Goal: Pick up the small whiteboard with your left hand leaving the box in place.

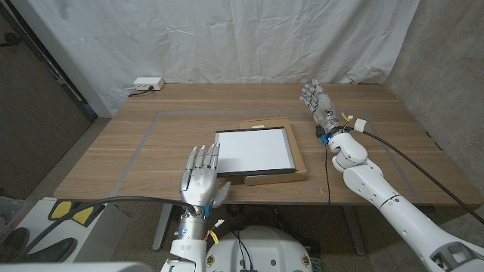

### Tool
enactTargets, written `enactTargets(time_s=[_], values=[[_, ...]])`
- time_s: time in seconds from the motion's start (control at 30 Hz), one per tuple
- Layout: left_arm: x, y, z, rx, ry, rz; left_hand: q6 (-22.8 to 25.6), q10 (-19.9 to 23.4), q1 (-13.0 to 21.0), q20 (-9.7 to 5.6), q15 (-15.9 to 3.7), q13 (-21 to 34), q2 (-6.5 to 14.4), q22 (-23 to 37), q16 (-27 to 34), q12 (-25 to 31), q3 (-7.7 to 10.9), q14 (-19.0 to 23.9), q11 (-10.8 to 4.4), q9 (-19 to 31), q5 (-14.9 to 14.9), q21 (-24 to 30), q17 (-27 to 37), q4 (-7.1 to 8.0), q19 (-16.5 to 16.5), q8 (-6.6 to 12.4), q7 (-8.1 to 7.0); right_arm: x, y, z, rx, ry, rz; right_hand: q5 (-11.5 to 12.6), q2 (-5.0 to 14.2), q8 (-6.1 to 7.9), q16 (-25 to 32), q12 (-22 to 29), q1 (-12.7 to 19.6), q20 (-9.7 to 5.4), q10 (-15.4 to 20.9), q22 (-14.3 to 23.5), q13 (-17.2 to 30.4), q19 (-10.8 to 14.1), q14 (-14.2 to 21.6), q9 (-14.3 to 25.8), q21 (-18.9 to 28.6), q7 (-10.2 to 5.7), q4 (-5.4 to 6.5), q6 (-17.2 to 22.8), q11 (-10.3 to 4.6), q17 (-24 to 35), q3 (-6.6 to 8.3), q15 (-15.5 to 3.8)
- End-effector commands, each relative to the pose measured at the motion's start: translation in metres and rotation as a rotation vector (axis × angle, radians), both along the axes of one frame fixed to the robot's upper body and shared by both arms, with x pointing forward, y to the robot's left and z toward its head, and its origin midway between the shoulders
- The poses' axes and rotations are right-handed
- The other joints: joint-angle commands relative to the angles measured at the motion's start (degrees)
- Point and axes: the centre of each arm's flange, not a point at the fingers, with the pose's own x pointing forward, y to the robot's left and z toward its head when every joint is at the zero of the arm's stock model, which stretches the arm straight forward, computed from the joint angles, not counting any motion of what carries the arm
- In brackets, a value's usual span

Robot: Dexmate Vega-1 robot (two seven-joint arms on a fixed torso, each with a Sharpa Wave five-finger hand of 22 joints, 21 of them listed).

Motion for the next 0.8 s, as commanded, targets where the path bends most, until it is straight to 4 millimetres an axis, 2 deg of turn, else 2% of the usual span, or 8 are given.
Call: enactTargets(time_s=[0.03,0.8], values=[[0.002,-0.01,-0.007,0.033,-0.012,0.055,-1.26,-0.84,0.56,-1.62,-2.15,0.09,-0.02,0.18,-0.06,-0.04,-0.46,-0.8,-0.16,0.22,0.51,0.16,0.2,-0.07,-0.59,0.07,0.15,0.001,-0.002,-0.001,0.001,0.001,0.004,-0.02,0.25,-0.08,-0.02,0.08,0.1,0.14,0.14,0.19,0.14,0.45,0.73,0.22,-0.06,-0.5,-0.11,0.19,0.09,0.19,0.08,-0.09],[0.031,0.0,-0.019,-0.004,-0.012,0.079,-0.33,-0.26,1.3,-1.87,-2.16,0.11,0.36,0.18,0.33,0.74,-0.65,-0.64,-0.35,0.27,0.96,0.37,0.2,-0.06,-0.58,1.17,0.24,0.001,-0.004,-0.002,0.01,0.004,-0.001,-0.01,0.28,-0.07,-0.01,0.1,0.03,0.16,0.24,0.21,0.14,0.57,0.83,0.22,-0.41,-0.53,-0.17,0.22,0.01,0.19,-0.01,-0.11]])
